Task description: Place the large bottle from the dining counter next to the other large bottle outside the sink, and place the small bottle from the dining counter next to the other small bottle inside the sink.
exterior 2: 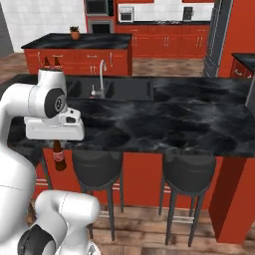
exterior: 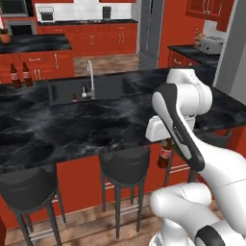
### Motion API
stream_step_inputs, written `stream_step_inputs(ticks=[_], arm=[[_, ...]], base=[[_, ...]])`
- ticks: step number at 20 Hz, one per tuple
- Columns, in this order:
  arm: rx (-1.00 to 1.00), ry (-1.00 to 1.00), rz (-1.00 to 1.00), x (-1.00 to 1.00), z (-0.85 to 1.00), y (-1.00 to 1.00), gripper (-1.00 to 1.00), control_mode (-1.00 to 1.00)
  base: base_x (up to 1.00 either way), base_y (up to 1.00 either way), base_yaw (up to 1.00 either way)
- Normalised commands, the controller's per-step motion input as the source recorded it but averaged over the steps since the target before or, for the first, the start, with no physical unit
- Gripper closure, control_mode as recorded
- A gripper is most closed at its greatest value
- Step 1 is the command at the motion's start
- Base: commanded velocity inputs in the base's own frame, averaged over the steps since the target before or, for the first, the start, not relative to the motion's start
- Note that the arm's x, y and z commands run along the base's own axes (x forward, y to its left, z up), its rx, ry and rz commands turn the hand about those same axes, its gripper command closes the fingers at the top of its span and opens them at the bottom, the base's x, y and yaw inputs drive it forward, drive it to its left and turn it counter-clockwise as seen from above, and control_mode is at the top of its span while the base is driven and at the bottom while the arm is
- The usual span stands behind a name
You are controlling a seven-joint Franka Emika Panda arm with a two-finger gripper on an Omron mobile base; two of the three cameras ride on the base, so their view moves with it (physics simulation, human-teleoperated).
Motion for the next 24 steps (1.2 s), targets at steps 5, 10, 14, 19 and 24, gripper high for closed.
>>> stream_step_inputs(ticks=[5, 10, 14, 19, 24], arm=[[0.00, 0.00, 0.00, 0.00, 0.00, 0.00, 1.00, 1.00], [0.00, 0.00, 0.00, 0.00, 0.00, 0.00, 1.00, 1.00], [0.00, 0.00, 0.00, 0.00, 0.00, 0.00, 1.00, 1.00], [0.00, 0.00, 0.00, 0.00, 0.00, 0.00, 1.00, 1.00], [0.00, 0.00, 0.00, 0.00, 0.00, 0.00, 1.00, 1.00]], base=[[-0.30, 1.00, -0.07], [-0.18, 1.00, -0.08], [-0.09, 1.00, -0.11], [-0.04, 1.00, -0.12], [-0.01, 1.00, -0.13]])
